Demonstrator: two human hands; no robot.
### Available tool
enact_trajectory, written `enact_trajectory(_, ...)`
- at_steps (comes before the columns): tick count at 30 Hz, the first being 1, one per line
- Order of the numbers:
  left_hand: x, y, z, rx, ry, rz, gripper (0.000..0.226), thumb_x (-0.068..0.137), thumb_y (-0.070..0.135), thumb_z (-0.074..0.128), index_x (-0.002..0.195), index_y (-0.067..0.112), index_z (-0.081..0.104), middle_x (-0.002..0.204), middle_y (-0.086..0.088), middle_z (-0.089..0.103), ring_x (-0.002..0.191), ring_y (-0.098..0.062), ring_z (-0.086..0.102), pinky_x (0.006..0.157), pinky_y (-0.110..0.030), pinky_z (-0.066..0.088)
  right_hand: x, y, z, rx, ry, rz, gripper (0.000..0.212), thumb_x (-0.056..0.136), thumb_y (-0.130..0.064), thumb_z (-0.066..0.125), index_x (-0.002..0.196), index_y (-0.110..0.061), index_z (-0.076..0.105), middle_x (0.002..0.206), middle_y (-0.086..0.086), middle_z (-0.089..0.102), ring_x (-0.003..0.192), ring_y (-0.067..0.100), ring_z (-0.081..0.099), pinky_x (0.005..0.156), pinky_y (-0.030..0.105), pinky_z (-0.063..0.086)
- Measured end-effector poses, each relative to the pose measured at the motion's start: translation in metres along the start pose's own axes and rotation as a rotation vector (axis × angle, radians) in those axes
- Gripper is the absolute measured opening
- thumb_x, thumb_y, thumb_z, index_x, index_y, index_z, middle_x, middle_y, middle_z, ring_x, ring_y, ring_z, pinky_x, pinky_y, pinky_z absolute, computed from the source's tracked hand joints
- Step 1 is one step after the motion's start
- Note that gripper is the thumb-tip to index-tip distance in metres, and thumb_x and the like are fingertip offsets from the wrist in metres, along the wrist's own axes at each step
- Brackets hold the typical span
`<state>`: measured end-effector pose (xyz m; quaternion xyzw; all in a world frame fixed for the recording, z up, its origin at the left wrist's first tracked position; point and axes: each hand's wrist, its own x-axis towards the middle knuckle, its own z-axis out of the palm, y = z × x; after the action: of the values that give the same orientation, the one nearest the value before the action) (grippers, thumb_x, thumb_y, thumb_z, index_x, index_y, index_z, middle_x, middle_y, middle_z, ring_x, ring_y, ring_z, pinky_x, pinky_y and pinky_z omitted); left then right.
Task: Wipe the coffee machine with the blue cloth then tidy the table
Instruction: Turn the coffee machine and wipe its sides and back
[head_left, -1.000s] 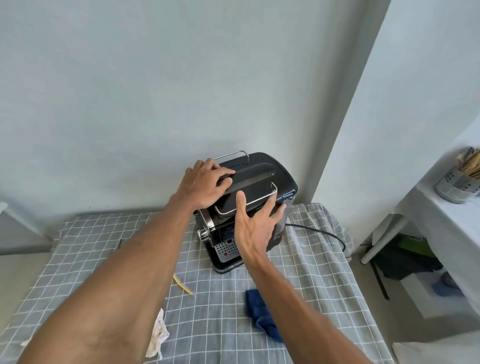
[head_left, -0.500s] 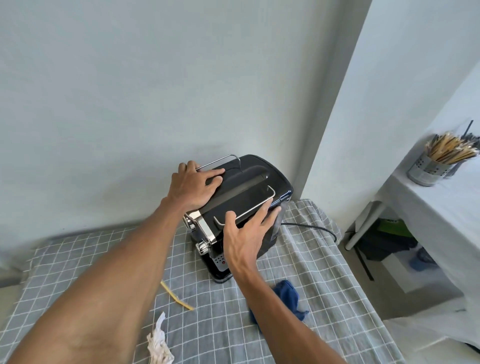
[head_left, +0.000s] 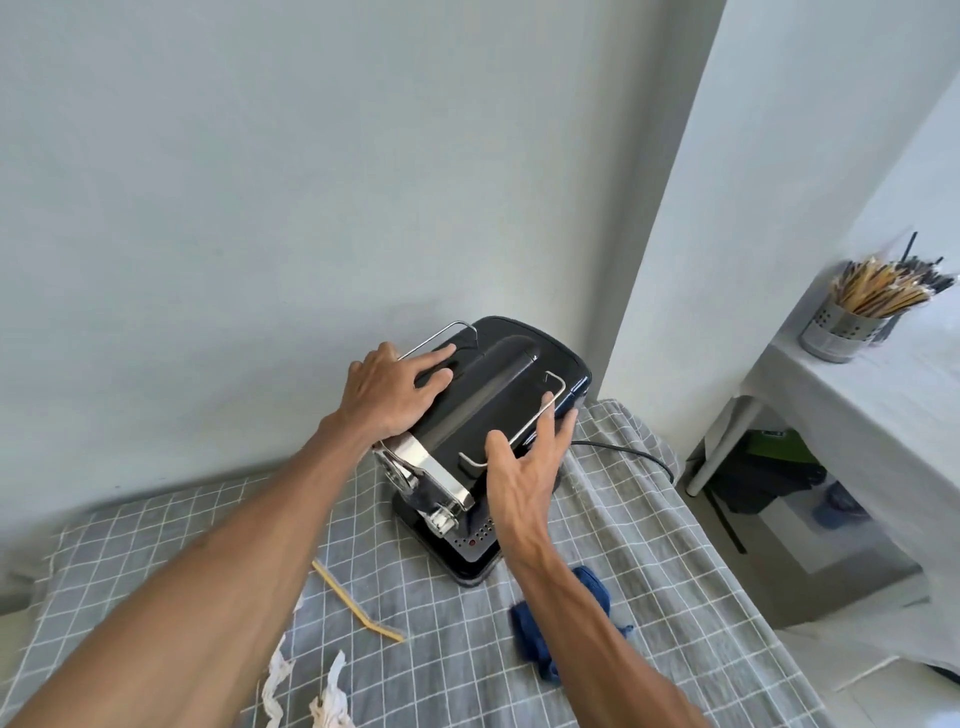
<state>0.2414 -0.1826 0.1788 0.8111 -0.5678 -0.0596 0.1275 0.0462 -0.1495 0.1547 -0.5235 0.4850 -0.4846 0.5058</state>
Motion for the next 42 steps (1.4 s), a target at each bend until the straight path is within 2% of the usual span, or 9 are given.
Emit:
enact_trajectory(4,-0.015,0.004,-0.002,-0.082,-0.003,-0.016,0.047,0.096,0.074,0.027,0.143,0.069,0.033,0.103,0.001,0.047,0.095,-0.02,0.057,0.101,-0.042,0.032,0.014,-0.004,-0.024,-0.078,-0.08,0.002,0.092,0.076,-0.028,0.058,0.162,-0.033,0.026,0.171,-0.014,-0.007,0.13,-0.013,0.034,0.104,0.025,0.049)
enact_trajectory(6,-0.018,0.013,-0.007,-0.13,0.004,-0.023,0.05,0.095,0.074,0.032,0.145,0.067,0.031,0.104,0.001,0.046,0.094,-0.018,0.054,0.103,-0.043,0.032,0.023,-0.009,-0.038,-0.091,-0.102,-0.027,0.09,0.075,-0.027,0.058,0.16,-0.031,0.031,0.171,-0.013,-0.002,0.126,0.0,0.024,0.085,0.004,0.049)
enact_trajectory(8,-0.02,0.026,-0.014,-0.184,0.021,-0.041,0.055,0.094,0.075,0.037,0.147,0.064,0.031,0.105,0.0,0.046,0.093,-0.019,0.05,0.104,-0.044,0.035,0.034,-0.013,-0.053,-0.103,-0.135,-0.035,0.088,0.073,-0.027,0.058,0.158,-0.034,0.035,0.171,-0.014,0.004,0.116,-0.025,0.036,0.077,0.0,0.046)
enact_trajectory(12,-0.028,0.049,-0.023,-0.261,0.019,-0.077,0.069,0.091,0.074,0.047,0.155,0.051,0.031,0.107,-0.015,0.057,0.101,-0.032,0.06,0.102,-0.045,0.046,0.061,-0.02,-0.08,-0.025,-0.249,0.038,0.085,0.072,-0.023,0.057,0.155,-0.035,0.042,0.169,-0.017,0.015,0.147,-0.004,0.024,0.115,0.045,0.043)
enact_trajectory(16,-0.044,0.062,-0.018,-0.379,0.011,-0.156,0.085,0.091,0.069,0.054,0.162,0.035,0.022,0.115,-0.021,0.065,0.112,-0.038,0.063,0.101,-0.05,0.048,0.086,-0.022,-0.094,-0.008,-0.336,0.031,0.086,0.065,-0.014,0.054,0.148,-0.035,0.052,0.163,-0.015,0.03,0.108,-0.032,0.044,0.082,0.005,0.047)
enact_trajectory(21,-0.058,0.083,-0.002,-0.383,0.068,-0.256,0.098,0.086,0.072,0.056,0.163,0.029,0.014,0.096,-0.018,0.065,0.092,-0.032,0.067,0.093,-0.047,0.053,0.123,-0.014,-0.103,0.03,-0.47,0.184,0.083,0.061,-0.006,0.05,0.14,-0.028,0.06,0.116,-0.013,0.057,0.089,0.0,0.047,0.081,0.03,0.043)
enact_trajectory(30,-0.074,0.094,0.03,-0.397,0.17,-0.259,0.075,0.09,0.058,0.057,0.156,0.032,0.036,0.072,-0.001,0.061,0.07,-0.017,0.063,0.075,-0.038,0.054,0.142,0.001,-0.117,0.029,-0.562,0.239,0.086,0.064,-0.004,0.049,0.145,-0.03,0.057,0.153,-0.005,0.053,0.091,0.002,0.053,0.071,0.026,0.044)
enact_trajectory(36,-0.08,0.088,0.049,-0.294,0.326,-0.186,0.059,0.095,0.045,0.059,0.151,0.027,0.049,0.072,0.009,0.044,0.069,-0.014,0.047,0.069,-0.032,0.035,0.135,0.01,-0.116,0.062,-0.477,0.331,0.079,0.065,-0.006,0.05,0.13,-0.049,0.066,0.084,-0.003,0.061,0.056,0.012,0.044,0.047,0.026,0.045)
enact_trajectory(42,-0.085,0.096,0.052,-0.328,0.4,-0.233,0.072,0.088,0.056,0.055,0.151,0.023,0.049,0.081,0.007,0.053,0.077,-0.017,0.055,0.072,-0.032,0.042,0.141,0.006,-0.114,0.119,-0.496,0.295,0.079,0.066,0.001,0.049,0.133,-0.038,0.068,0.137,-0.009,0.067,0.062,0.017,0.048,0.055,0.03,0.044)
